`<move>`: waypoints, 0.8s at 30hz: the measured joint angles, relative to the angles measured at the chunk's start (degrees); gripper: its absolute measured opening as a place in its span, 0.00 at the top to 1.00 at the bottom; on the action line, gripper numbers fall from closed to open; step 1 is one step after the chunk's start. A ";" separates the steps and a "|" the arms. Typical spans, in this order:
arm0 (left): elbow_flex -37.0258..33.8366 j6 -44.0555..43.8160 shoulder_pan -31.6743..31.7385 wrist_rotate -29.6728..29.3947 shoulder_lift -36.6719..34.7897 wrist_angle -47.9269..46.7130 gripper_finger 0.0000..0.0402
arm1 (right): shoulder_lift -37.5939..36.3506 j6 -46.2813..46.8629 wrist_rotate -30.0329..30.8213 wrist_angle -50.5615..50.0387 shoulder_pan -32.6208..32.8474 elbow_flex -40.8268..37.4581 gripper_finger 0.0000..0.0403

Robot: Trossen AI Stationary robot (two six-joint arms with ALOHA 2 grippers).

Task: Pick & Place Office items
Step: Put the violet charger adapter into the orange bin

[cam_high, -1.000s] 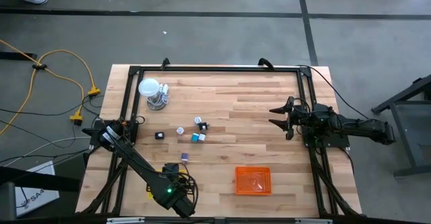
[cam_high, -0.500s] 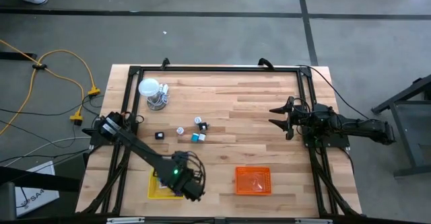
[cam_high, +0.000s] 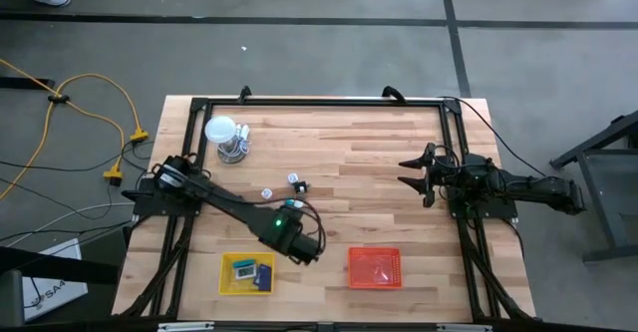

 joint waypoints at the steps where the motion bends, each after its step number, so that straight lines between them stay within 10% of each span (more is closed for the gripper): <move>1: 0.00 0.57 0.41 0.02 0.00 0.04 0.52 | 0.00 0.00 0.00 0.00 0.00 0.00 0.52; 24: 0.00 -0.72 3.69 3.12 0.00 4.14 0.52 | -0.02 0.00 0.00 -0.01 0.01 -0.02 0.52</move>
